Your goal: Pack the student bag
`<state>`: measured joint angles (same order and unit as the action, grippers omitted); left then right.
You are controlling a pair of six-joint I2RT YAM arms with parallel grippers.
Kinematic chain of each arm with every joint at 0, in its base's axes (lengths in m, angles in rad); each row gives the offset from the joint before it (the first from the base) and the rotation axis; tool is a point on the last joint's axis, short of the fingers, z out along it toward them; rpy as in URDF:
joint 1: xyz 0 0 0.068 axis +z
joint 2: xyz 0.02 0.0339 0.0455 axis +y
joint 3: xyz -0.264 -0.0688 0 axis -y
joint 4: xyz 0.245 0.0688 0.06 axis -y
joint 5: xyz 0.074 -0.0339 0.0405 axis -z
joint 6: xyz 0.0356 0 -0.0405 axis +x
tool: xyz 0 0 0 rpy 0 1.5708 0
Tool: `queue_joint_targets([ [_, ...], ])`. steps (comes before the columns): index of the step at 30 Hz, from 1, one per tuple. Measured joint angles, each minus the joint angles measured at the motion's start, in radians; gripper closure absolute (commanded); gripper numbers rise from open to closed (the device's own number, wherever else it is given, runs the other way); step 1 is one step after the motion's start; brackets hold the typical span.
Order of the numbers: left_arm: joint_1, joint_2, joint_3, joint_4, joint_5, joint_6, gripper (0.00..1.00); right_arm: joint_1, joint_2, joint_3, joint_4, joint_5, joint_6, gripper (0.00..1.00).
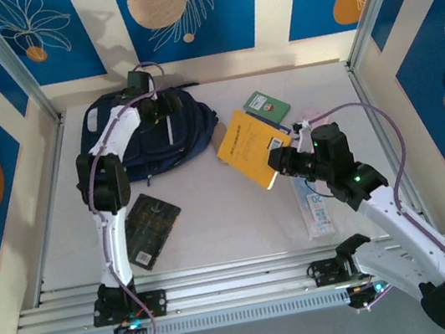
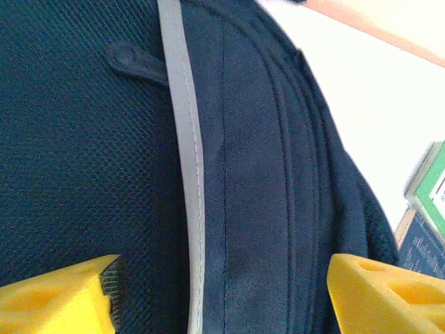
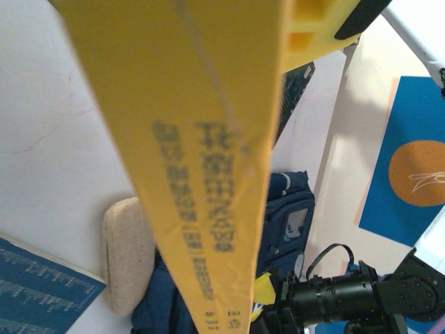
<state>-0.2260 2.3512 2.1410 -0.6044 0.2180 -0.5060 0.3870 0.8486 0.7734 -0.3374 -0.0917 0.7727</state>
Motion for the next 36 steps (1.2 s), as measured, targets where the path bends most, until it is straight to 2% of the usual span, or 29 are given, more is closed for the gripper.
queue_joint_targets([
  [6, 0.004, 0.046, 0.001, 0.024, 0.096, -0.002, 0.41, -0.060, 0.035, -0.002, 0.002, -0.036, 0.005, 1.00],
  [12, 0.008, 0.067, 0.023, 0.047, 0.141, -0.004, 0.73, -0.083, 0.073, -0.039, 0.039, -0.073, 0.047, 1.00],
  [19, 0.007, 0.105, 0.044, 0.047, 0.174, 0.001, 0.79, -0.087, 0.074, -0.056, 0.046, -0.085, 0.066, 1.00],
  [20, 0.007, 0.105, 0.044, 0.047, 0.174, 0.001, 0.82, -0.087, 0.074, -0.057, 0.047, -0.085, 0.069, 1.00],
  [21, 0.007, 0.106, 0.045, 0.045, 0.174, -0.001, 0.95, -0.088, 0.074, -0.057, 0.048, -0.086, 0.069, 1.00],
  [22, 0.007, 0.106, 0.049, 0.040, 0.174, 0.001, 1.00, -0.089, 0.074, -0.057, 0.049, -0.086, 0.072, 1.00],
  [29, 0.005, 0.104, 0.103, -0.033, 0.134, 0.058, 1.00, -0.093, 0.062, -0.061, 0.051, -0.085, 0.074, 1.00],
  [36, 0.005, -0.004, 0.154, -0.166, 0.086, 0.117, 1.00, -0.101, 0.056, -0.059, 0.051, -0.074, 0.063, 1.00],
])
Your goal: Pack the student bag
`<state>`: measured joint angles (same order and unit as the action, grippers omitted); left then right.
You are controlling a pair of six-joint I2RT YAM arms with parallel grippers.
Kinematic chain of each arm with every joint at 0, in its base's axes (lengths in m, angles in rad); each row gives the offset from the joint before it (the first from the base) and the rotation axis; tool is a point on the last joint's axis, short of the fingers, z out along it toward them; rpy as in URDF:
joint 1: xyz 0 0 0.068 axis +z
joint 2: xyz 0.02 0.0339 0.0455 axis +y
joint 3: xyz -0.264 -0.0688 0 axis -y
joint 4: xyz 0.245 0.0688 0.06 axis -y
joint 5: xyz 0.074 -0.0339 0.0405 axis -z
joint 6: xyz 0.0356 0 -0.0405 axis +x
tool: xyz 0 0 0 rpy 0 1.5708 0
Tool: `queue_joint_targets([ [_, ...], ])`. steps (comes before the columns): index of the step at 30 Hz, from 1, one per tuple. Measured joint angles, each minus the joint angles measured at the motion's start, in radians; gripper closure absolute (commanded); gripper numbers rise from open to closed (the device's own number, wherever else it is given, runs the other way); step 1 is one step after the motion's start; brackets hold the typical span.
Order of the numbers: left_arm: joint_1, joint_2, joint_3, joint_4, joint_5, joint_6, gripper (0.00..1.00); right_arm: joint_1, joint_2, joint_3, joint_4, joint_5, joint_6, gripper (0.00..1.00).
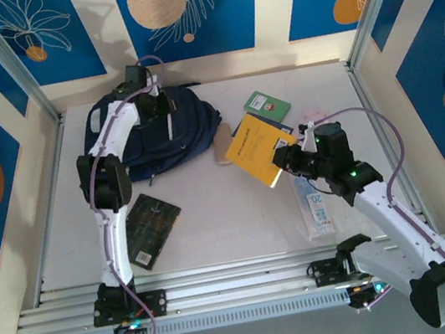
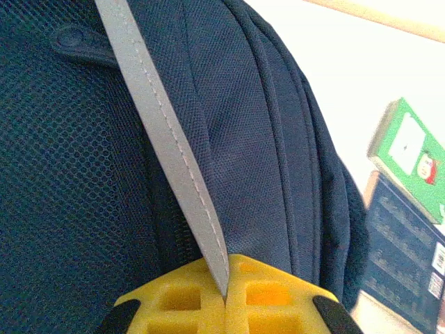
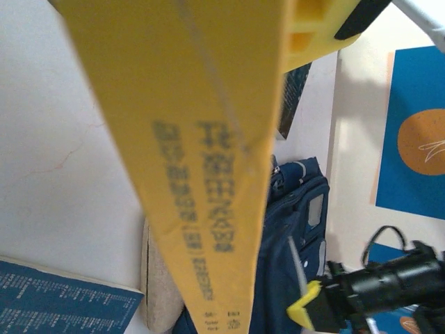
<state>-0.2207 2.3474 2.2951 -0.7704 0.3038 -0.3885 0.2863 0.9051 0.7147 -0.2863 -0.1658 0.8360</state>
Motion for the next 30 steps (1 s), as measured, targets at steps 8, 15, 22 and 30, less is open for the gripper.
queue_joint_targets([
  [8, 0.001, -0.152, 0.124, -0.182, -0.013, 0.084, 1.00, 0.000, 0.000, 0.049, -0.034, -0.002, -0.042, 1.00],
  [15, 0.002, -0.236, 0.124, -0.245, 0.101, 0.114, 1.00, -0.001, 0.049, 0.108, -0.035, -0.079, -0.064, 1.00],
  [22, 0.000, -0.270, 0.077, -0.244, 0.181, 0.140, 1.00, 0.002, 0.160, 0.161, 0.016, -0.173, -0.059, 1.00],
  [30, 0.001, -0.297, 0.035, -0.231, 0.292, 0.145, 1.00, 0.042, 0.340, 0.262, 0.048, -0.236, -0.052, 1.00],
])
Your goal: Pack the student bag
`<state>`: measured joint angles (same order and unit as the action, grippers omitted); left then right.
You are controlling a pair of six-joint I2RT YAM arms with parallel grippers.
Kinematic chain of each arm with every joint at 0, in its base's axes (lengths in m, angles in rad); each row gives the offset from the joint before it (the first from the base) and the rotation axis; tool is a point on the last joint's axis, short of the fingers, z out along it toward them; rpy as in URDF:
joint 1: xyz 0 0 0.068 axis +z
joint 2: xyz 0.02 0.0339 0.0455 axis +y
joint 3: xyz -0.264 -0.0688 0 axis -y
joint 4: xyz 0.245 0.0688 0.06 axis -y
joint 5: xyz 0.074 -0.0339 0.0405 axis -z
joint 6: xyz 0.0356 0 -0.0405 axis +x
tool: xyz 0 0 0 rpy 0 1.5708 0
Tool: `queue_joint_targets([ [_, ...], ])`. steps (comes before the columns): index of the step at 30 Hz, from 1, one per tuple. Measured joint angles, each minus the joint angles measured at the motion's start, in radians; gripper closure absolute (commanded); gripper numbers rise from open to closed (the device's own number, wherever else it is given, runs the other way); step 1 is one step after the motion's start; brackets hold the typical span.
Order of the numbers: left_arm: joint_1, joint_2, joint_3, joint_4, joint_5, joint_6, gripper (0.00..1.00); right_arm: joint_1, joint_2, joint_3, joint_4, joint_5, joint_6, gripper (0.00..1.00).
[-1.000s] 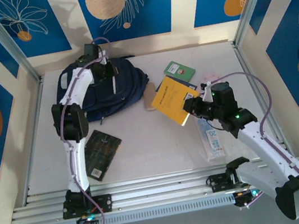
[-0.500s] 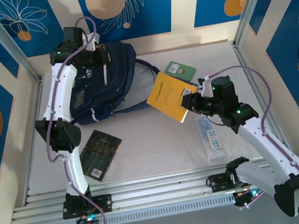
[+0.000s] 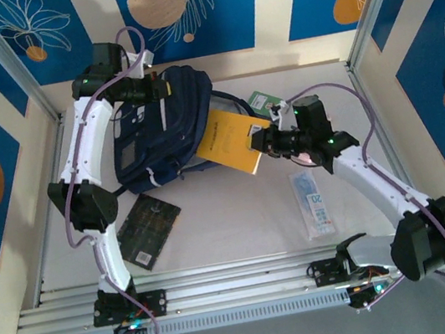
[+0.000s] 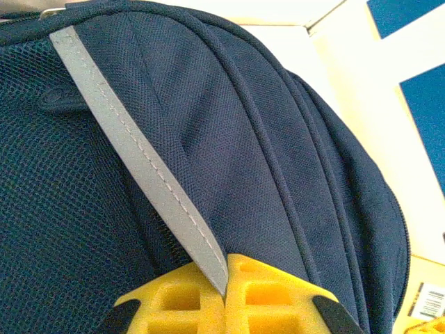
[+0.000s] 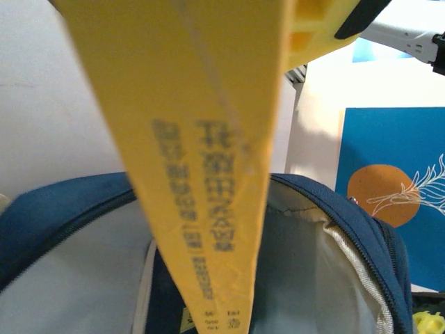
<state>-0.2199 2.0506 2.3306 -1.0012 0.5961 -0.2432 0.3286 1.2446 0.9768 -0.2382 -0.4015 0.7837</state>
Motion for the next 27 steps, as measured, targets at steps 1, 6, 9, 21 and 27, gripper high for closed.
queue_joint_targets([
  [1, 0.000, -0.001, 0.000, 0.001, 0.007, 0.000, 1.00, 0.005, 0.016, 0.013, 0.002, -0.006, 0.000, 1.00],
  [6, 0.000, -0.016, -0.016, 0.027, 0.054, -0.001, 1.00, 0.030, 0.109, 0.088, 0.021, -0.033, 0.000, 1.00],
  [9, 0.000, -0.031, -0.029, 0.038, 0.098, -0.005, 1.00, 0.051, 0.163, 0.122, 0.041, -0.037, 0.000, 1.00],
  [21, -0.001, -0.034, -0.026, 0.119, 0.209, -0.077, 1.00, 0.171, 0.577, 0.439, 0.058, 0.014, 0.089, 0.93],
  [27, -0.001, -0.034, -0.026, 0.148, 0.233, -0.095, 1.00, 0.188, 0.798, 0.668, 0.008, 0.080, 0.156, 0.52],
])
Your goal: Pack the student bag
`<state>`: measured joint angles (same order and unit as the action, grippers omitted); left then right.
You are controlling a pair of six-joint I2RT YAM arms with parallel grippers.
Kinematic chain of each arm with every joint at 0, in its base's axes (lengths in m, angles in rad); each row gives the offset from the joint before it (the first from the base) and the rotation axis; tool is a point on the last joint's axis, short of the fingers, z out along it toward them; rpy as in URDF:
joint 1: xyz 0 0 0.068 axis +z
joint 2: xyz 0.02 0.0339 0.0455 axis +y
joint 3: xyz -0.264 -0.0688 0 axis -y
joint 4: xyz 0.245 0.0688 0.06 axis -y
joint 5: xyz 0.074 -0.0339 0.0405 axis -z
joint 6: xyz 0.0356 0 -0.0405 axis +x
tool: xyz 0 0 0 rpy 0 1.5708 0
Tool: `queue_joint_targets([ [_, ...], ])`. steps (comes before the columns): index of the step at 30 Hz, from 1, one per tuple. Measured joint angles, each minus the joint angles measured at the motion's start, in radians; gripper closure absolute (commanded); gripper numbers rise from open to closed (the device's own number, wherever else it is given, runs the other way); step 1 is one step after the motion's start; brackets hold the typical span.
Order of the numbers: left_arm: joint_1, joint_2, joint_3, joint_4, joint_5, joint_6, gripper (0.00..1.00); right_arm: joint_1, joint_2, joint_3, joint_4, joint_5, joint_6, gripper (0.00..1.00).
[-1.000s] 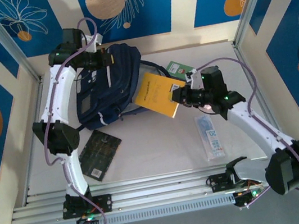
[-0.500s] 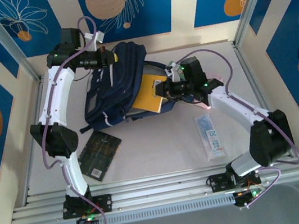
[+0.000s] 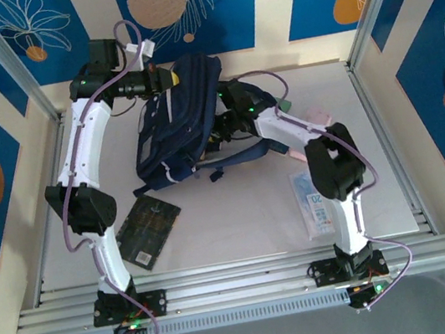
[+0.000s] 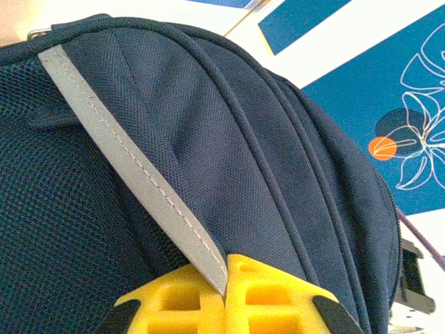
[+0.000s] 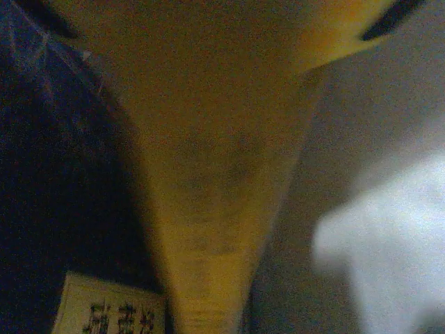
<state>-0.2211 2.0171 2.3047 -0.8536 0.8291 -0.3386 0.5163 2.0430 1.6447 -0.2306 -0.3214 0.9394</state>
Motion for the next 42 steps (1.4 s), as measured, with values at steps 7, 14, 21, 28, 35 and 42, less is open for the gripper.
queue_joint_targets([
  [7, 0.002, 0.001, 0.000, 0.001, 0.005, 0.000, 1.00, 0.000, 0.136, 0.136, -0.006, 0.005, 0.034, 0.23],
  [14, 0.023, 0.012, 0.000, -0.002, -0.029, 0.006, 1.00, -0.001, 0.034, 0.059, -0.023, 0.029, -0.060, 0.05],
  [21, 0.050, 0.034, 0.000, -0.015, -0.143, 0.027, 1.00, -0.003, -0.199, -0.048, -0.093, 0.170, -0.153, 0.05],
  [28, 0.056, 0.042, -0.003, -0.016, -0.295, 0.028, 1.00, -0.010, -0.381, -0.207, -0.148, 0.355, -0.202, 0.02],
  [35, 0.056, 0.125, 0.035, -0.018, -0.396, 0.029, 0.90, -0.010, -0.543, -0.363, -0.153, 0.401, -0.249, 0.03],
  [42, 0.003, 0.253, 0.060, 0.007, -0.397, 0.014, 0.68, -0.005, -0.625, -0.456, -0.137, 0.399, -0.270, 0.04],
])
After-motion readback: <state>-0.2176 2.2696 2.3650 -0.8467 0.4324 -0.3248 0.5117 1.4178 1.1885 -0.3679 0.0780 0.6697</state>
